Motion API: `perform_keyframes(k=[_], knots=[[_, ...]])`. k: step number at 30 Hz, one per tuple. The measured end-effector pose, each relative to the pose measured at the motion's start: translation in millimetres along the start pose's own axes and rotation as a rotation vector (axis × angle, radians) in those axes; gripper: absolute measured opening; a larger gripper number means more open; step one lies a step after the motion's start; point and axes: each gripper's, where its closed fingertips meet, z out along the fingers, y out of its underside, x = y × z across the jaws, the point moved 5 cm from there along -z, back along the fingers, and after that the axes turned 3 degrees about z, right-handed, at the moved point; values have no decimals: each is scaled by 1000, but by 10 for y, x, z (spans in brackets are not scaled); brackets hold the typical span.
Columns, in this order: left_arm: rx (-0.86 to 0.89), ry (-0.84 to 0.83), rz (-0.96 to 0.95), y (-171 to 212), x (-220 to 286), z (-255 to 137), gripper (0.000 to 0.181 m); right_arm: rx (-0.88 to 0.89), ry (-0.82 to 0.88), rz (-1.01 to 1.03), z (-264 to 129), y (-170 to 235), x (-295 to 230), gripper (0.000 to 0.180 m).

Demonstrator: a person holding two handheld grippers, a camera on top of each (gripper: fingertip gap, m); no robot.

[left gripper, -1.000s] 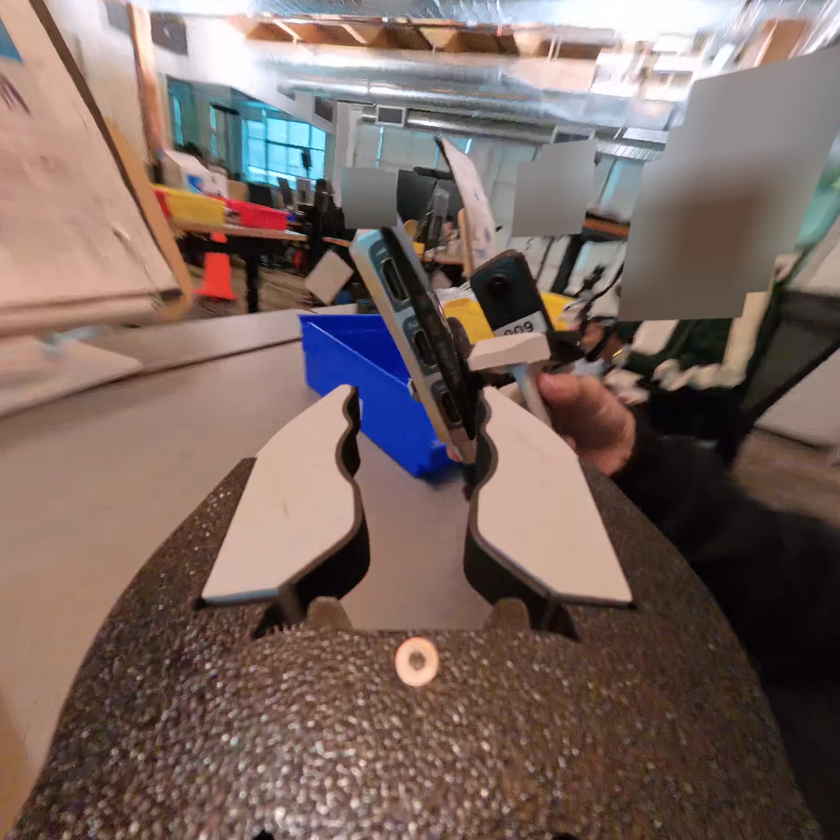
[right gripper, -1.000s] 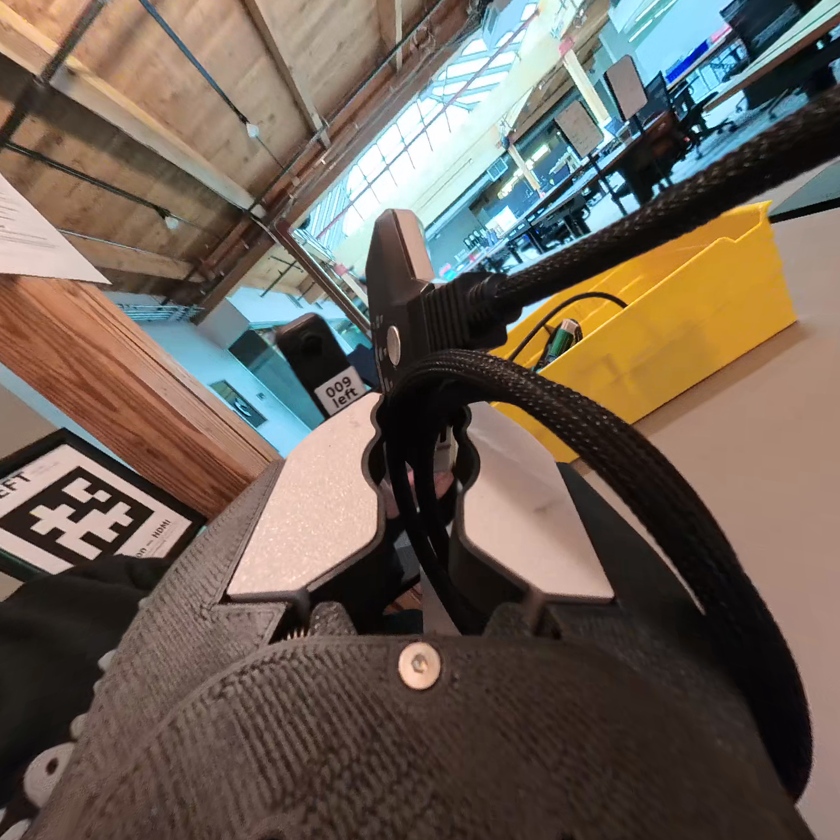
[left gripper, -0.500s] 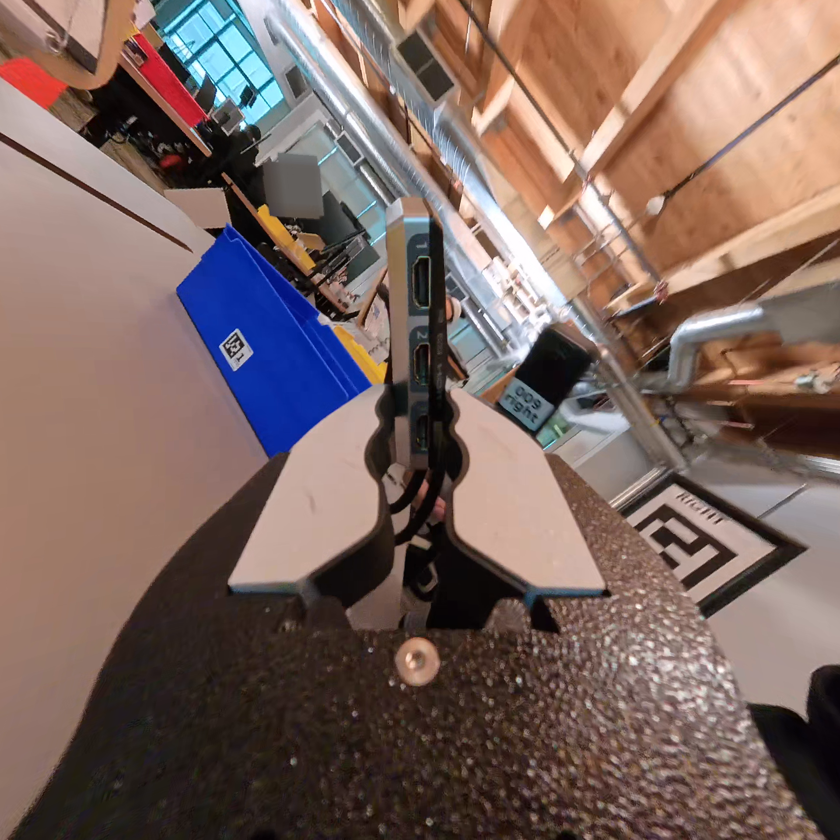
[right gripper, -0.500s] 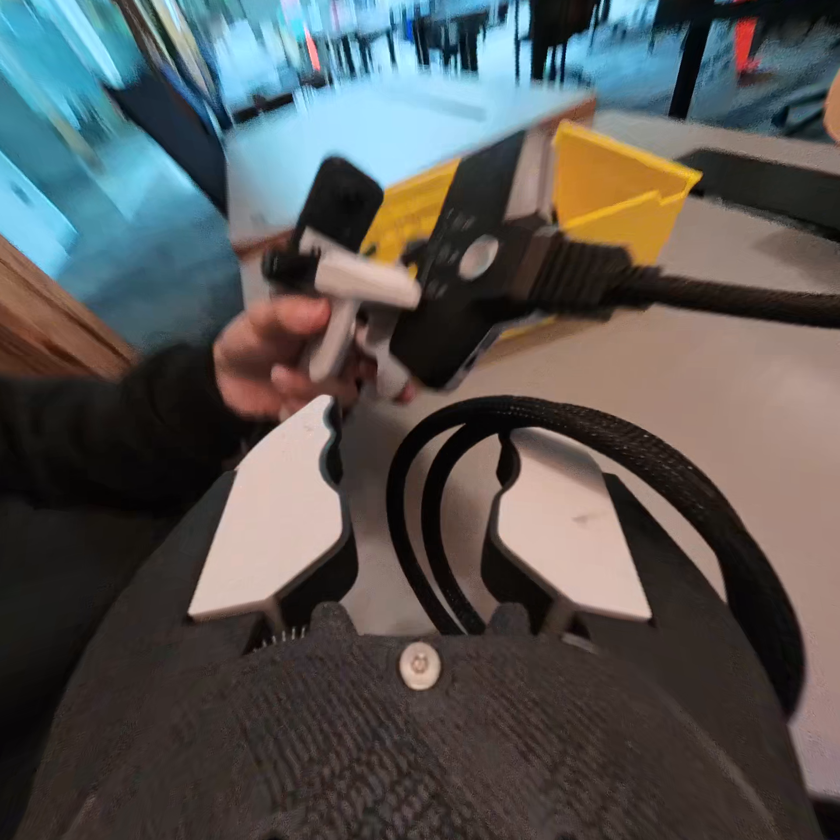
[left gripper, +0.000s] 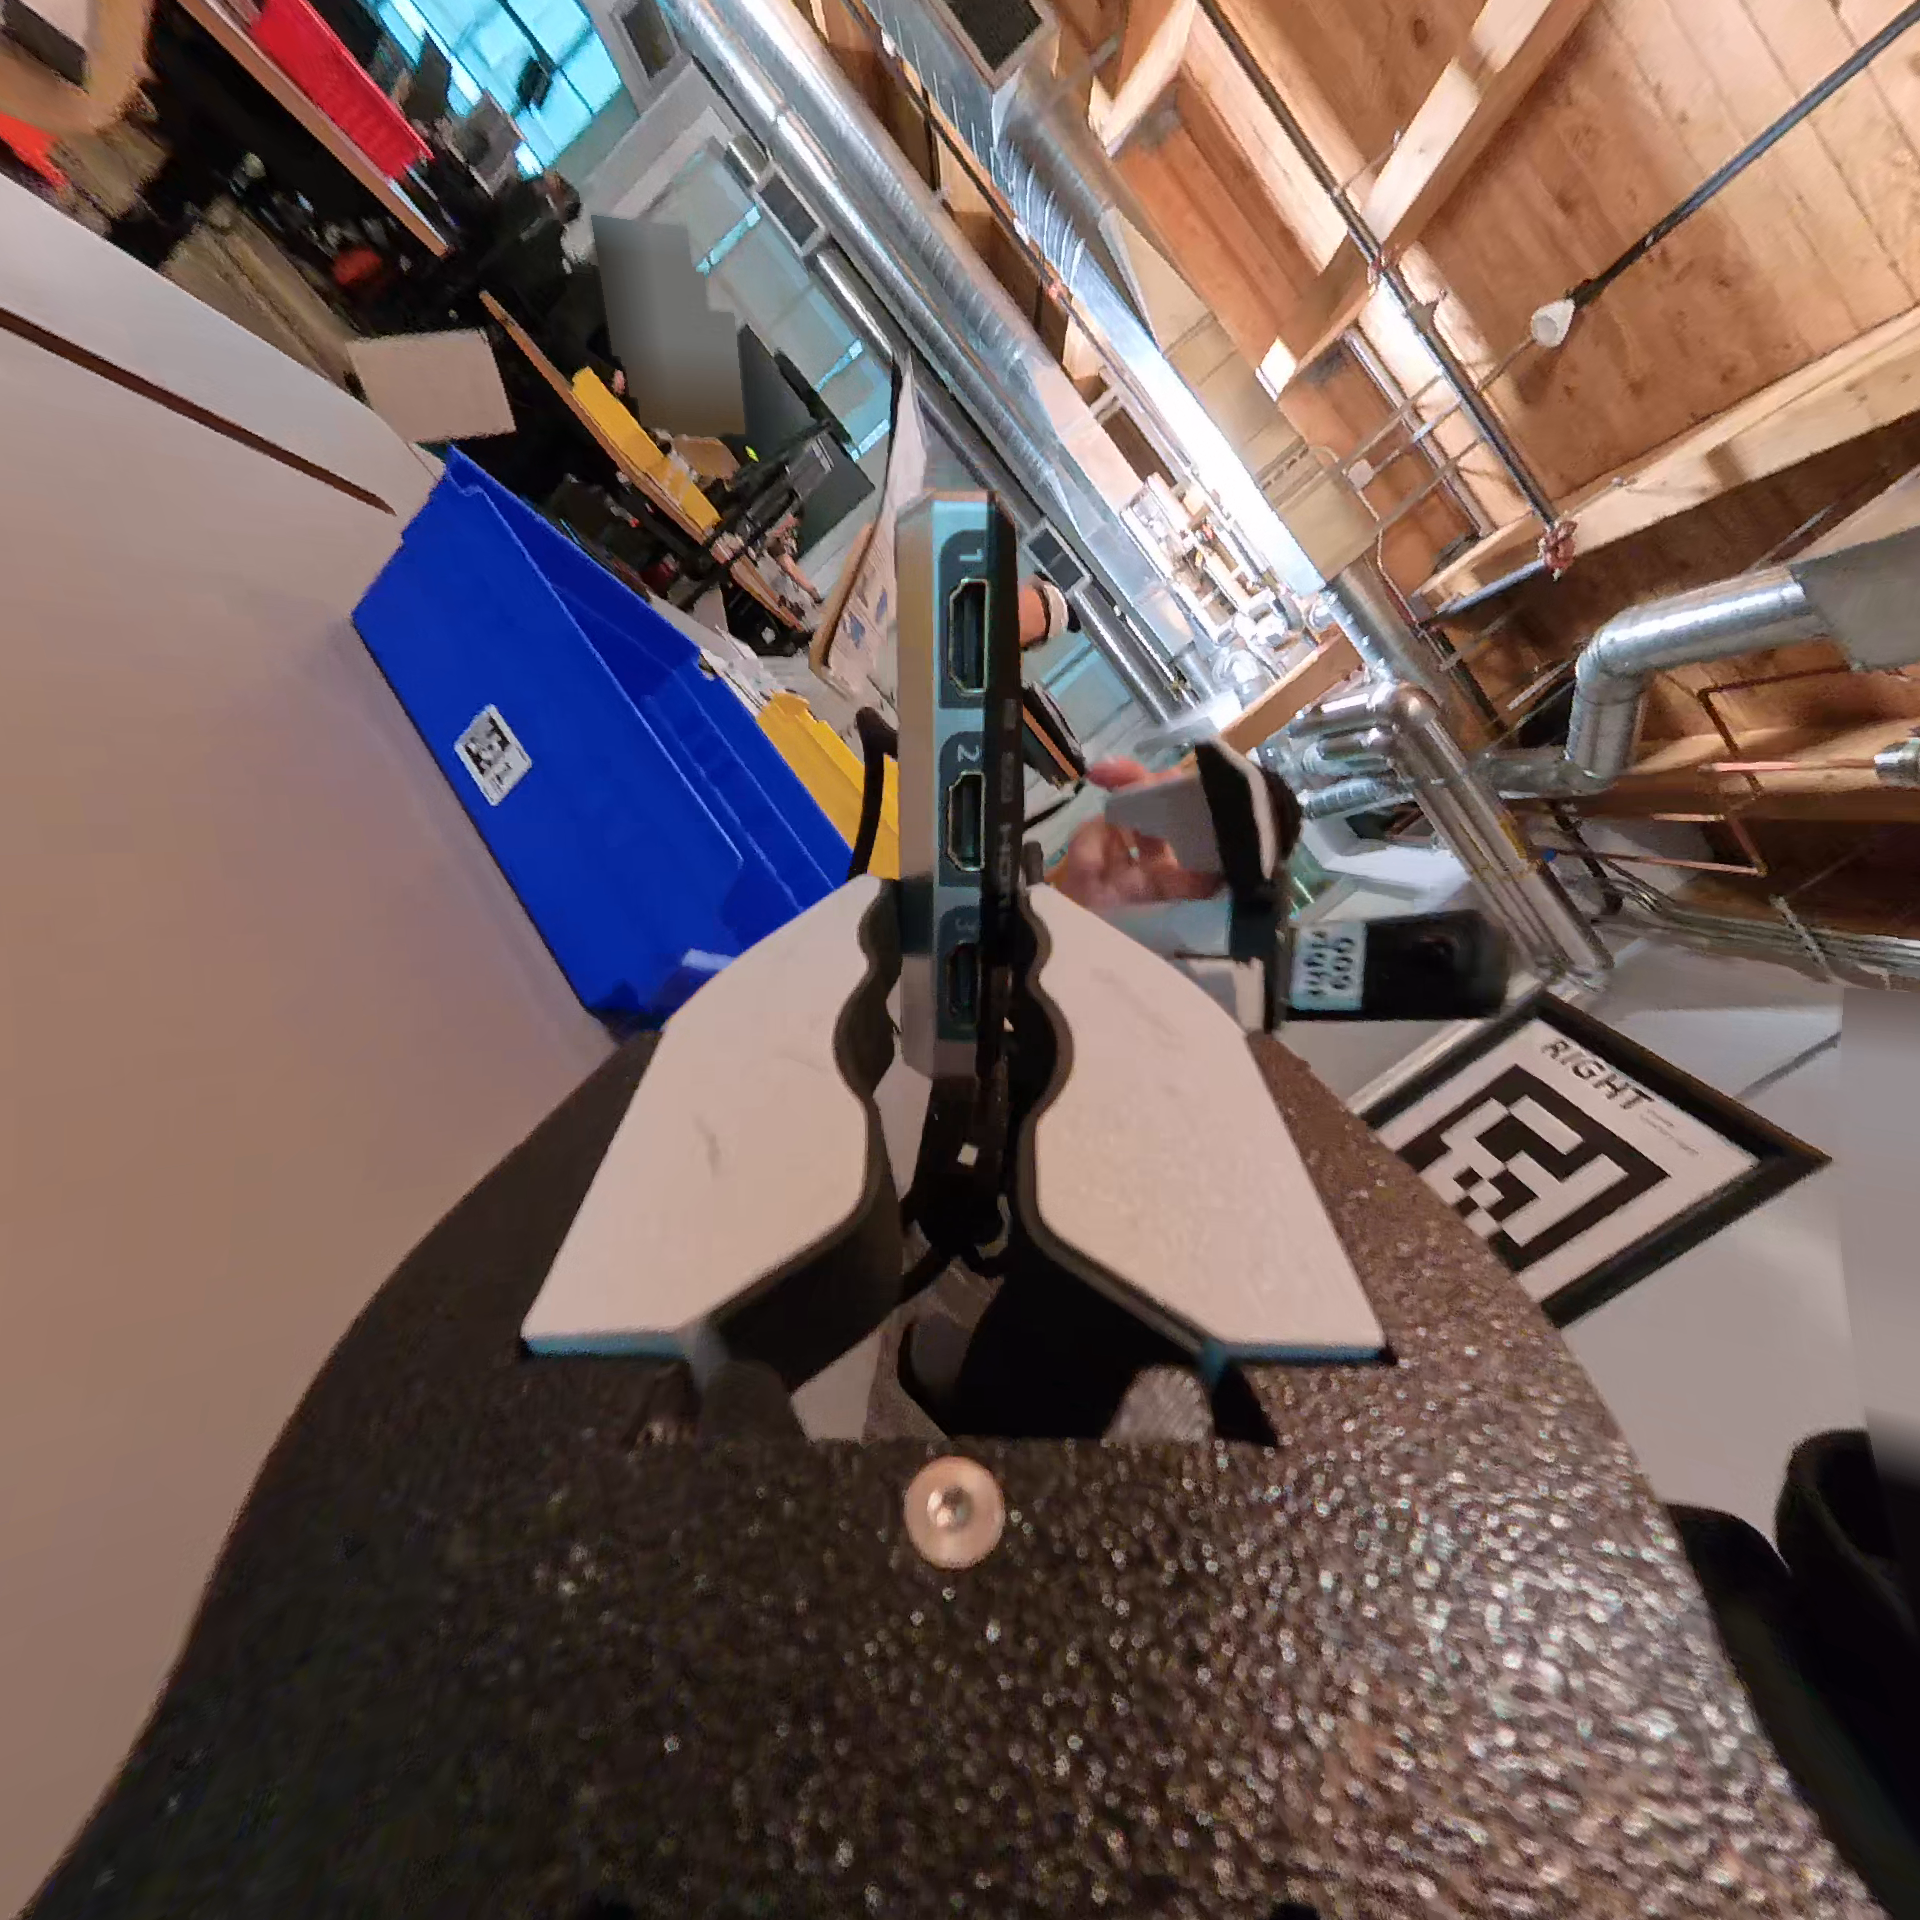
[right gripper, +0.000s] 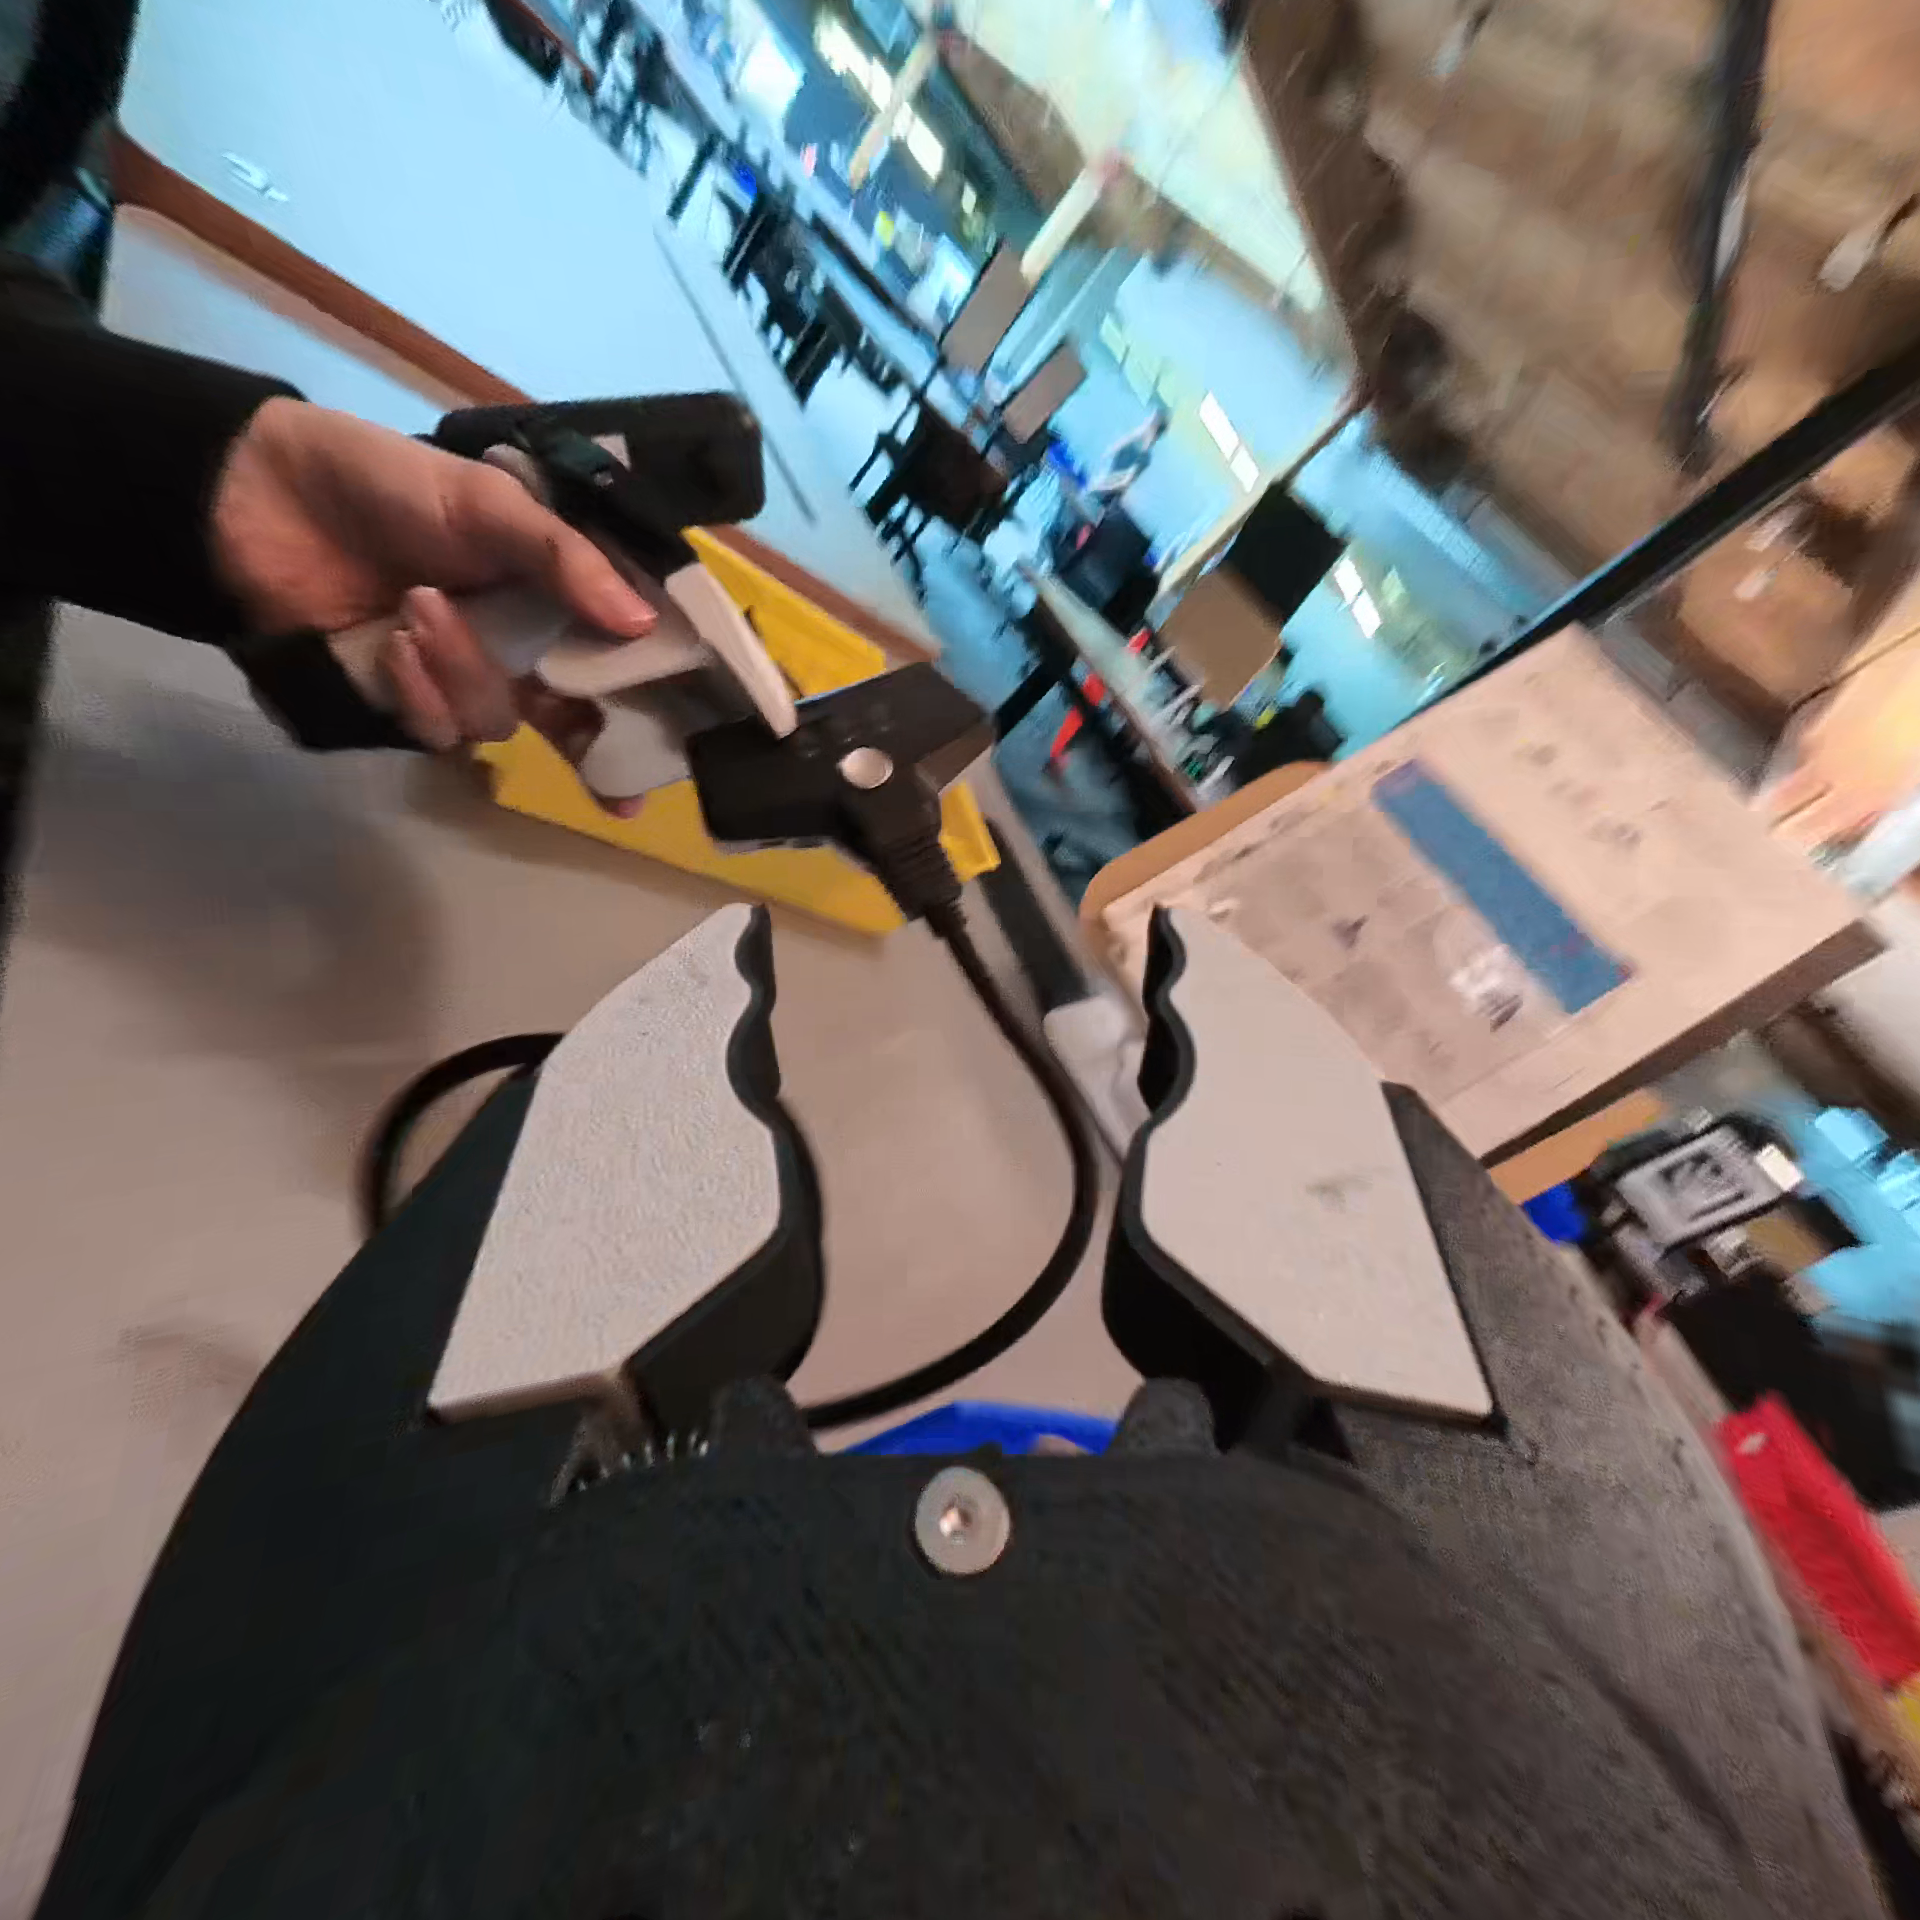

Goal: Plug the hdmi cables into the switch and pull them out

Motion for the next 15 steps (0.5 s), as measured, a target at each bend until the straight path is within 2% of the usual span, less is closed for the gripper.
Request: perform_keyframes(k=[5, 7, 8, 15], knots=[[-158, 72, 17, 135, 111, 61, 19, 46, -5, -32, 308, 285, -33, 65], [-206, 108, 19, 169, 143, 63, 19, 59, -74, -44, 398, 352, -146, 60], [-219, 107, 21, 176, 137, 59, 19, 46, -124, -49, 425, 387, -212, 59], [-319, 174, 19, 243, 140, 14, 19, 77, -180, -43, 471, 447, -291, 40]])
